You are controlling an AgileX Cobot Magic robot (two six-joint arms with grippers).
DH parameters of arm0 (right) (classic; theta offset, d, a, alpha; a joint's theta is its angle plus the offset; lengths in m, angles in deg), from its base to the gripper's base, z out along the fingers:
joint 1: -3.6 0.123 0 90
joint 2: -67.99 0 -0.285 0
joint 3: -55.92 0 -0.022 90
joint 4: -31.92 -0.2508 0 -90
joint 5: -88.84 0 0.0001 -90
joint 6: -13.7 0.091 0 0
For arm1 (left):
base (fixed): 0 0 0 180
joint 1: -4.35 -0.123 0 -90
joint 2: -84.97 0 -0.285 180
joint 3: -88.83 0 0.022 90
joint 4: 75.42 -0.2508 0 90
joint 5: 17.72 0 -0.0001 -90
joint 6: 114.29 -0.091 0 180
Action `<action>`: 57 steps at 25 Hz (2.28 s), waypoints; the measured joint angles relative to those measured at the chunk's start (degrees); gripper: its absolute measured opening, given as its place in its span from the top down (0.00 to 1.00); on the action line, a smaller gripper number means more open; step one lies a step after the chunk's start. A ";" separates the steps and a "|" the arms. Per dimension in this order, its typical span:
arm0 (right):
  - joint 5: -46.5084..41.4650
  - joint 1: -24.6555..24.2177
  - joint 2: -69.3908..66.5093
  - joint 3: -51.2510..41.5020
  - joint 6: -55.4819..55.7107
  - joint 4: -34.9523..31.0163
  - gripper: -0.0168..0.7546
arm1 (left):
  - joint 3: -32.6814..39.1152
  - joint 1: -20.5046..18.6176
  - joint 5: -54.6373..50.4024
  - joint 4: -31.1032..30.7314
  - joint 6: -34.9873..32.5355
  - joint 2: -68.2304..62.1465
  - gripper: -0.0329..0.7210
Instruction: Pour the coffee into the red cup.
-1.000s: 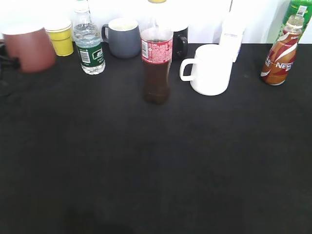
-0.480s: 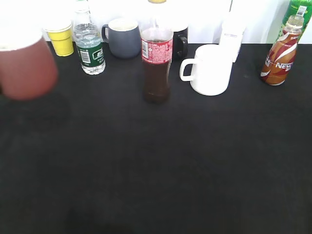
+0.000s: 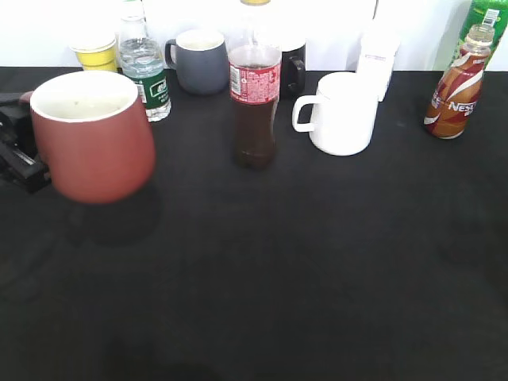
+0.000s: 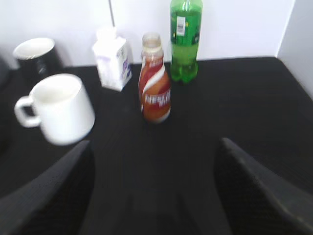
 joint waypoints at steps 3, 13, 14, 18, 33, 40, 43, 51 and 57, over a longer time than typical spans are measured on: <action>12.54 0.00 -12.25 0.00 0.00 0.00 0.21 | 0.00 0.00 0.00 0.00 0.00 0.00 0.88; 59.73 0.00 -51.03 -0.14 0.00 1.62 0.21 | 0.01 0.00 0.00 -0.02 0.00 0.02 0.88; 63.17 0.00 -54.66 -0.14 0.00 2.61 0.21 | 0.01 0.00 0.00 -0.02 0.00 0.02 0.88; 69.43 0.00 -66.00 -0.03 0.00 3.75 0.21 | 0.01 0.00 0.00 -0.02 0.00 0.02 0.88; 71.54 0.00 -86.29 20.38 1.60 6.11 0.13 | 0.01 0.00 0.00 -0.02 0.00 0.02 0.88; 71.77 0.00 -92.23 27.36 1.66 6.38 0.24 | 0.01 0.00 0.00 -0.02 0.00 0.02 0.88; 72.16 0.00 -92.55 27.48 1.66 6.62 0.29 | 0.01 0.00 0.00 -0.02 0.00 0.02 0.88; 71.56 0.00 -80.49 20.28 1.71 9.17 0.29 | 0.01 0.00 0.14 -0.02 0.00 0.02 0.88; 63.43 0.80 -59.65 12.06 10.94 22.07 0.29 | 0.01 0.00 1.60 -0.62 0.00 0.02 0.88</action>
